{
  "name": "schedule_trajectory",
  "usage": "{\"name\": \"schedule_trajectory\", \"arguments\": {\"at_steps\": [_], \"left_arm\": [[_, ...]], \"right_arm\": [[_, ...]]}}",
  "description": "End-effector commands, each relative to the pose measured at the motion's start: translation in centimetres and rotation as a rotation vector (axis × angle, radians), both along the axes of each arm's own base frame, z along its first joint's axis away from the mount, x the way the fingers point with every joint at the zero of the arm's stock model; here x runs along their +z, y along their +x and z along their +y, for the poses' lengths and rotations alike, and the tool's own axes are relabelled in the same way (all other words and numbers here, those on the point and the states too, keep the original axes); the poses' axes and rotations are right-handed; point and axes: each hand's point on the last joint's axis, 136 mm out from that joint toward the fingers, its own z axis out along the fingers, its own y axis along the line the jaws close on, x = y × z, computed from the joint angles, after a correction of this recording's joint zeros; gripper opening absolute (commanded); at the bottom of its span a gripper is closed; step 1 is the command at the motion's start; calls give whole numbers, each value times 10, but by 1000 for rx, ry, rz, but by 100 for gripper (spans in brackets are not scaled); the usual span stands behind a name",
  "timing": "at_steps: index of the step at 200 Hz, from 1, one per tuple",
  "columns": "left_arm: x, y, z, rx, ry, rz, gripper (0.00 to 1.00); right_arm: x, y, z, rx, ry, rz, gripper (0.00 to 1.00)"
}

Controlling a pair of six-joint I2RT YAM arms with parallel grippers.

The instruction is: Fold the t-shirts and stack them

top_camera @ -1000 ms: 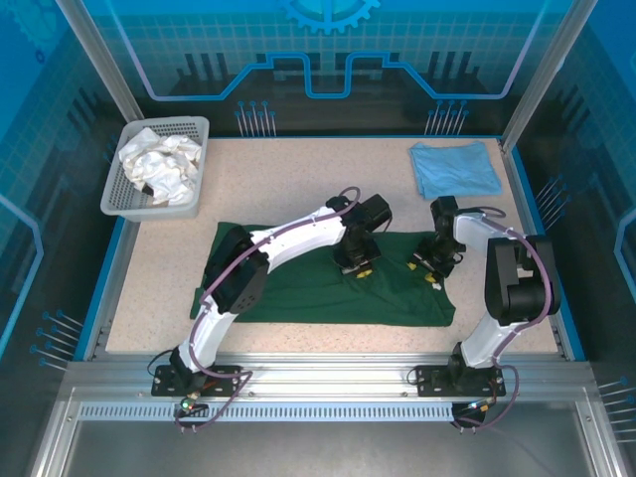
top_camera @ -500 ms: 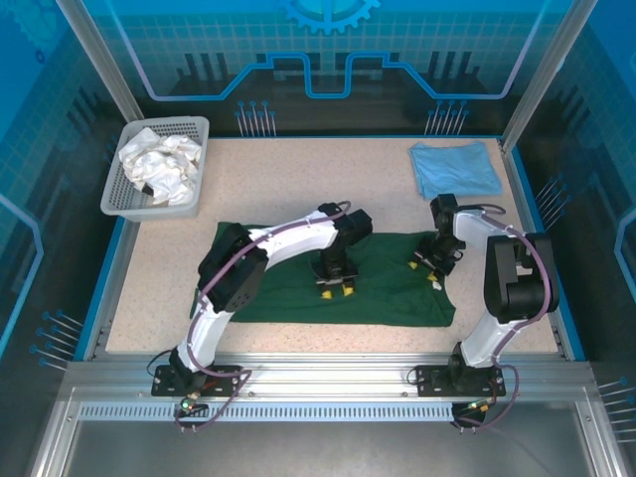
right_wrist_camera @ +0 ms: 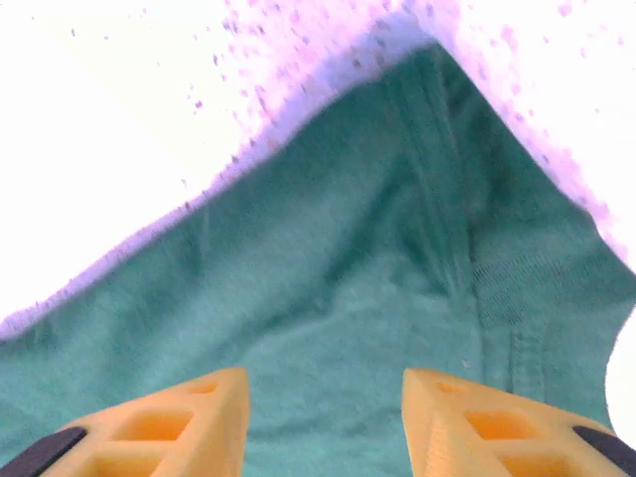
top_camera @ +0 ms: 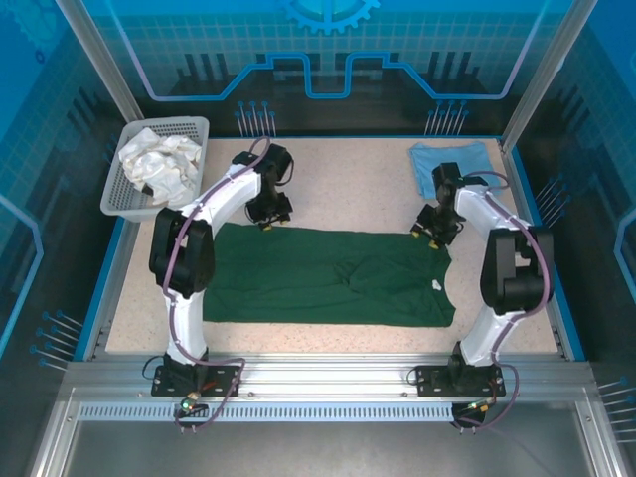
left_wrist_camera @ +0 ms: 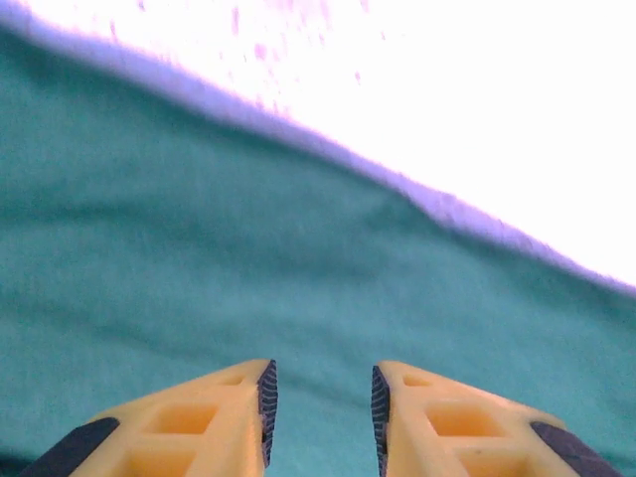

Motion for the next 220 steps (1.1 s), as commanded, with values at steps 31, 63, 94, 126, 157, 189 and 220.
{"name": "schedule_trajectory", "arguments": {"at_steps": [31, 63, 94, 126, 157, 189, 220], "left_arm": [[-73, 11, 90, 98, 70, 62, 32], [-82, -6, 130, 204, 122, 91, 36], [-78, -25, 150, 285, 105, 100, 36], [-57, -44, 165, 362, 97, 73, 42], [-45, -67, 160, 386, 73, 90, 45], [-11, -75, 146, 349, 0, 14, 50], [22, -78, 110, 251, -61, -39, 56]], "right_arm": [[-40, -5, 31, 72, -64, 204, 45], [-52, 12, 59, 117, -114, 240, 45], [-63, 43, 88, 179, -172, 242, 45], [-74, 89, 111, 235, -192, 198, 46], [-76, 146, 141, 276, -101, 37, 48], [-72, 200, 161, 233, 40, -158, 55], [-21, 240, 170, 188, 197, -330, 58]]}}
